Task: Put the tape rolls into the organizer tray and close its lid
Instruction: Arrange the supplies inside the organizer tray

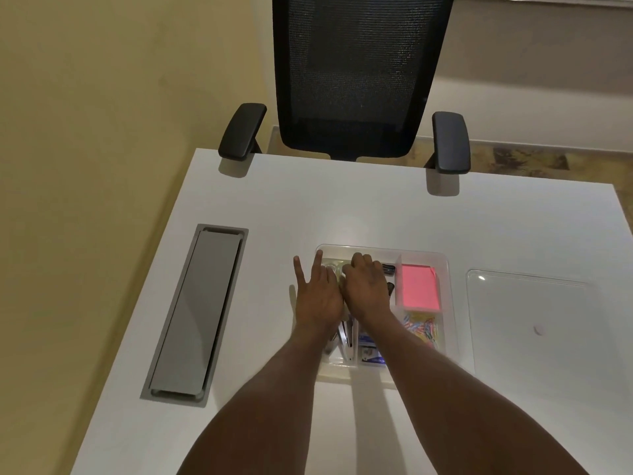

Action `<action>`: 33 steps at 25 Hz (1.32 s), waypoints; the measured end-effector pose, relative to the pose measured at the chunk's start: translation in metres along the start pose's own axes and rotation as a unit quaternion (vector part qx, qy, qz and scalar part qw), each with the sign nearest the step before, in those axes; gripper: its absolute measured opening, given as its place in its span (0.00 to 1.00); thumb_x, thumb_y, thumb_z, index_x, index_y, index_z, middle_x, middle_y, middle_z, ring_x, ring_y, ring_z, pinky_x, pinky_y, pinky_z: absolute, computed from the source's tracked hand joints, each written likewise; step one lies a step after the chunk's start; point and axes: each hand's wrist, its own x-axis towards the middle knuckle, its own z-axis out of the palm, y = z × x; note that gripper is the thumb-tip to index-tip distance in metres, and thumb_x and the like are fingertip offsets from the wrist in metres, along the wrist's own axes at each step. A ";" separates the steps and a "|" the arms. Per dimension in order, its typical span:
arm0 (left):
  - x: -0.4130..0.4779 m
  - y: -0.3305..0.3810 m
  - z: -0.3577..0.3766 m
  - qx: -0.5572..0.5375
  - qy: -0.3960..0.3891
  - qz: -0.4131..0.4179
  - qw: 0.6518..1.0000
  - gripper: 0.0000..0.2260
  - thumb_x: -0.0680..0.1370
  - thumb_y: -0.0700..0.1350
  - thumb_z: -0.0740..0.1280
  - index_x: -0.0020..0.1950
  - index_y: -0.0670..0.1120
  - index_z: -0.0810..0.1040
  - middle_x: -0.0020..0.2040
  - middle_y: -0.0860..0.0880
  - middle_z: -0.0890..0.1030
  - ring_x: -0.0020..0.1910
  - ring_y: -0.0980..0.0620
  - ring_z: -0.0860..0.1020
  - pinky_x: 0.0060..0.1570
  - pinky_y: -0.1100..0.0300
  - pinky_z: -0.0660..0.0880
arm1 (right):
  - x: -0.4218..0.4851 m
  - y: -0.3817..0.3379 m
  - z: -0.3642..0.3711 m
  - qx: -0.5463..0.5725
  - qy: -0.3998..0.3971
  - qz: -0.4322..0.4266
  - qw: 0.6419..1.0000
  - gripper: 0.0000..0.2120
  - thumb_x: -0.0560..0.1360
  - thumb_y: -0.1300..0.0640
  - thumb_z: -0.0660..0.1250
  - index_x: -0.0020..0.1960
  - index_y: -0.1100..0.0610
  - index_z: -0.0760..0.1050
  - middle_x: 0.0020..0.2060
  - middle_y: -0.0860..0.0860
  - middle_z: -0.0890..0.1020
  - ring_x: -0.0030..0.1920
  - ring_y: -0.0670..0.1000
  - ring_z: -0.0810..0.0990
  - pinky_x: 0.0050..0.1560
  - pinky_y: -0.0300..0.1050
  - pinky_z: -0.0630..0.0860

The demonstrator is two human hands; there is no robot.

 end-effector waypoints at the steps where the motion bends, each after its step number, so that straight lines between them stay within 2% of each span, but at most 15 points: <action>1: 0.001 0.001 0.001 0.005 -0.004 -0.001 1.000 0.22 0.84 0.54 0.58 0.71 0.40 0.75 0.74 0.41 0.75 0.86 0.42 0.44 0.76 0.29 0.29 | 0.001 0.001 0.003 0.002 -0.002 -0.003 1.000 0.09 0.78 0.59 0.64 0.51 0.58 0.83 0.50 0.55 0.80 0.53 0.56 0.77 0.54 0.52 0.73; 6: 0.003 -0.004 0.006 0.001 -0.009 0.017 1.000 0.27 0.84 0.58 0.55 0.77 0.43 0.70 0.79 0.43 0.70 0.86 0.42 0.42 0.78 0.26 0.37 | -0.004 0.010 0.014 0.020 0.017 -0.012 1.000 0.11 0.78 0.53 0.62 0.50 0.54 0.82 0.49 0.53 0.78 0.53 0.55 0.75 0.54 0.53 0.70; 10: 0.004 -0.013 0.009 0.001 0.005 0.029 1.000 0.27 0.84 0.55 0.48 0.80 0.45 0.67 0.81 0.46 0.67 0.86 0.45 0.43 0.78 0.26 0.40 | -0.012 0.015 0.019 0.025 0.023 -0.018 0.999 0.12 0.78 0.51 0.63 0.57 0.51 0.81 0.54 0.52 0.78 0.57 0.54 0.75 0.58 0.53 0.70; 14: 0.005 -0.009 0.006 0.025 0.011 0.025 0.999 0.31 0.85 0.60 0.51 0.82 0.43 0.64 0.82 0.42 0.65 0.86 0.42 0.45 0.79 0.28 0.35 | -0.018 0.014 0.018 0.016 0.002 -0.015 1.000 0.16 0.78 0.47 0.62 0.61 0.51 0.78 0.60 0.53 0.78 0.63 0.56 0.74 0.65 0.57 0.68; 17: 0.007 -0.001 0.005 0.018 0.000 0.025 1.000 0.29 0.85 0.57 0.54 0.81 0.42 0.63 0.82 0.42 0.66 0.86 0.41 0.44 0.78 0.28 0.33 | -0.021 0.013 0.016 0.025 -0.015 -0.018 0.999 0.19 0.79 0.45 0.58 0.65 0.50 0.76 0.64 0.52 0.77 0.67 0.56 0.73 0.67 0.58 0.65; 21: 0.007 -0.003 0.004 0.000 -0.011 0.040 0.999 0.27 0.86 0.55 0.54 0.83 0.44 0.61 0.84 0.45 0.62 0.86 0.43 0.44 0.79 0.28 0.36 | -0.026 0.014 0.013 0.039 -0.004 -0.026 0.999 0.24 0.79 0.44 0.50 0.68 0.49 0.73 0.67 0.50 0.76 0.70 0.55 0.71 0.69 0.59 0.63; 26: 0.009 0.003 0.006 0.001 -0.006 0.012 1.000 0.27 0.86 0.55 0.56 0.82 0.43 0.63 0.82 0.44 0.67 0.86 0.41 0.46 0.77 0.30 0.30 | -0.029 0.016 0.013 0.026 -0.018 -0.025 0.999 0.20 0.79 0.45 0.56 0.67 0.50 0.74 0.68 0.50 0.76 0.71 0.55 0.70 0.71 0.60 0.61; 31: 0.010 0.004 0.012 -0.015 -0.033 -0.001 0.999 0.27 0.86 0.56 0.58 0.83 0.46 0.61 0.85 0.47 0.60 0.87 0.45 0.45 0.76 0.30 0.29 | -0.033 0.014 0.013 0.013 -0.027 -0.019 0.999 0.21 0.78 0.45 0.62 0.68 0.51 0.74 0.71 0.51 0.75 0.74 0.56 0.69 0.73 0.62 0.58; 33: 0.010 0.004 0.012 -0.011 -0.033 0.001 0.999 0.27 0.86 0.54 0.57 0.84 0.45 0.60 0.85 0.46 0.59 0.87 0.45 0.44 0.76 0.31 0.30 | -0.035 0.012 0.015 0.008 -0.036 -0.006 0.999 0.20 0.79 0.46 0.61 0.68 0.51 0.73 0.71 0.51 0.74 0.75 0.56 0.67 0.74 0.61 0.56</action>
